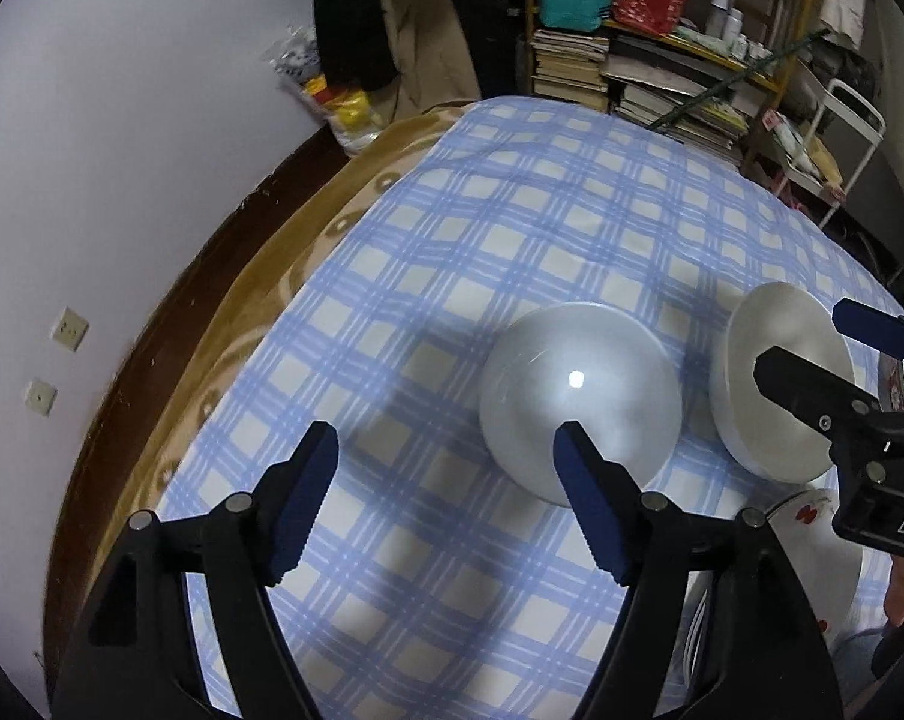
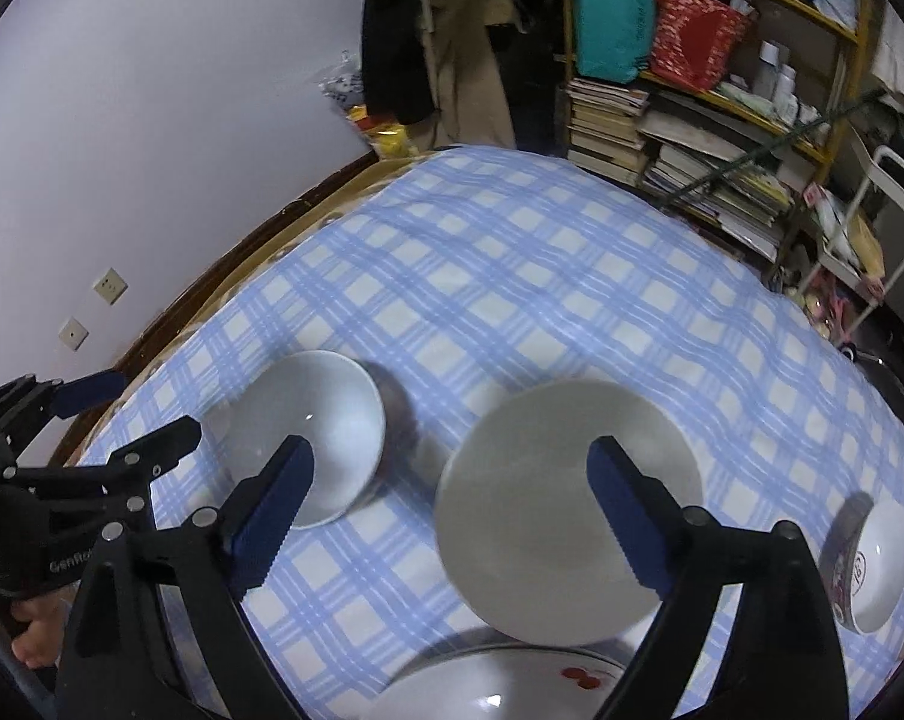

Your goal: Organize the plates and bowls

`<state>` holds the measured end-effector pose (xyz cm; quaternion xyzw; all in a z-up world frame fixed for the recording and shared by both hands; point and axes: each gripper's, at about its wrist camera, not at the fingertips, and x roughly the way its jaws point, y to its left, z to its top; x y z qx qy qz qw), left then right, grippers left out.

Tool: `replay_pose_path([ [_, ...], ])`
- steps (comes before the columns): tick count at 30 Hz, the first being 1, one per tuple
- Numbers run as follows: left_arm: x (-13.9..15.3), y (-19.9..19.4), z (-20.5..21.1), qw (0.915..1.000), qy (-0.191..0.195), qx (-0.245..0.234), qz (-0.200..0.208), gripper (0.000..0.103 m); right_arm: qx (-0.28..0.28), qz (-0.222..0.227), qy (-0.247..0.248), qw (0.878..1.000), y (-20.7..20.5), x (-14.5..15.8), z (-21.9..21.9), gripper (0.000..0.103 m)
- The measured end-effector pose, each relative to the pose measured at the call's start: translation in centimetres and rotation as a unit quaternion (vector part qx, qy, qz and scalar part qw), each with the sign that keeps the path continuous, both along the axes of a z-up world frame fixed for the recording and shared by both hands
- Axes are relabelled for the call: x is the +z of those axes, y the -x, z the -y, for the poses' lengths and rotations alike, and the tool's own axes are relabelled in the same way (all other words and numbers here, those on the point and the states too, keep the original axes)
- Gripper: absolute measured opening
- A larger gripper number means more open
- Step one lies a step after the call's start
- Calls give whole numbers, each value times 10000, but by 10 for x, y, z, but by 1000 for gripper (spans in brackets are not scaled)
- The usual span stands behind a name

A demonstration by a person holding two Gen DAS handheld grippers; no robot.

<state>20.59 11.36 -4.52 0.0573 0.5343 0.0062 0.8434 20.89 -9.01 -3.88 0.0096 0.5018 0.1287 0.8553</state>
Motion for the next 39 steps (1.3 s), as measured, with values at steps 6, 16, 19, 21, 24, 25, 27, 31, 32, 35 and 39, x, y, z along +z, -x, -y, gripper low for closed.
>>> replay_pose_path([
  [6,-21,-8,-14,9993,30,282,-254,74,38,-60,-153,9999,-6,-4,-7,97],
  [16,-44,-20,-22,9975,360,429,-442,73,208,-414,-204,9987,-24,-29,-25,65],
  [19,-50,-24,-19,9975,376,324,-501,57,241,-622,-218,9975,-29,-43,-30,54],
  [21,-56,-28,-18,9965,489,256,-622,49,239,-737,-194,9968,-31,-52,-34,49],
  [24,-64,-32,-20,9931,804,347,-785,34,234,-917,-248,9952,-35,-64,-38,36],
  [25,-67,-33,-21,9917,916,391,-812,27,233,-974,-263,9946,-36,-68,-39,24],
  [27,-70,-35,-20,9895,1097,364,-869,17,270,-1090,-303,9932,-38,-75,-41,20],
  [31,-72,-38,-15,9873,1128,342,-1068,8,296,-1118,-369,9926,-37,-79,-46,12],
  [32,-70,-37,-13,9881,1081,322,-1050,8,276,-1097,-362,9929,-35,-78,-46,12],
  [35,-60,-32,-8,9897,989,251,-1006,8,214,-1099,-433,9928,-33,-74,-44,11],
  [39,-43,-30,-7,9887,1139,228,-948,8,229,-1029,-426,9935,-27,-64,-39,11],
])
